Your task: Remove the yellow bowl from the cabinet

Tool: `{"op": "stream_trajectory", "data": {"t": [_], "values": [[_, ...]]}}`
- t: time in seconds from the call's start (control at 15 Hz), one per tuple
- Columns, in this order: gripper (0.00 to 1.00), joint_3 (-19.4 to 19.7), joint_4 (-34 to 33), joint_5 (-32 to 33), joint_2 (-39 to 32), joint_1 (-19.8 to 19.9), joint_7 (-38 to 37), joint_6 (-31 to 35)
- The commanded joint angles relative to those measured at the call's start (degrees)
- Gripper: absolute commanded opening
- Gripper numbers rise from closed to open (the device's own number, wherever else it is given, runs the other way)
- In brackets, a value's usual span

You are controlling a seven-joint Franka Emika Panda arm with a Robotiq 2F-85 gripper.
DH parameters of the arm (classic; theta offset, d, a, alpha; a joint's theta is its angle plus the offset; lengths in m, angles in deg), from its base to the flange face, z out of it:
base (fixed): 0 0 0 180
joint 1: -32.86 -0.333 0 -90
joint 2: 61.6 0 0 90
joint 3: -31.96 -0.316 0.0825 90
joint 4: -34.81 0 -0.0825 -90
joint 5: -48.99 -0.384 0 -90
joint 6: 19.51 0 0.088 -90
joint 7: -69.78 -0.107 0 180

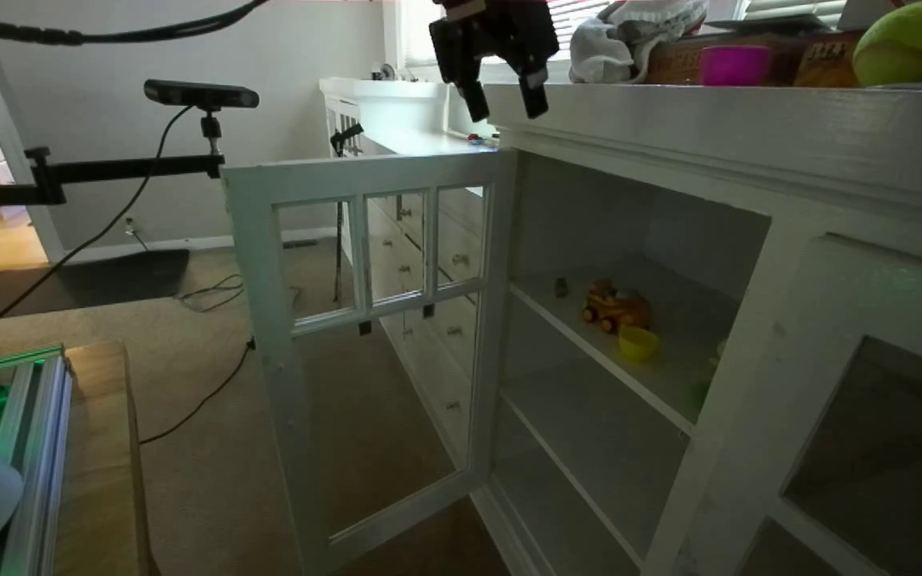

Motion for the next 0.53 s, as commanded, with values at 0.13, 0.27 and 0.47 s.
{"op": "stream_trajectory", "data": {"t": [0.13, 0.27, 0.47], "values": [[1.00, -2.0, -1.5, 13.0, -8.7, 6.4, -16.7, 5.3], [1.00, -1.1, -1.9, 15.3, -11.1, 6.0, -20.3, 4.4], [1.00, 0.6, -2.3, 15.7, -14.7, 4.4, -22.6, 3.5]]}}
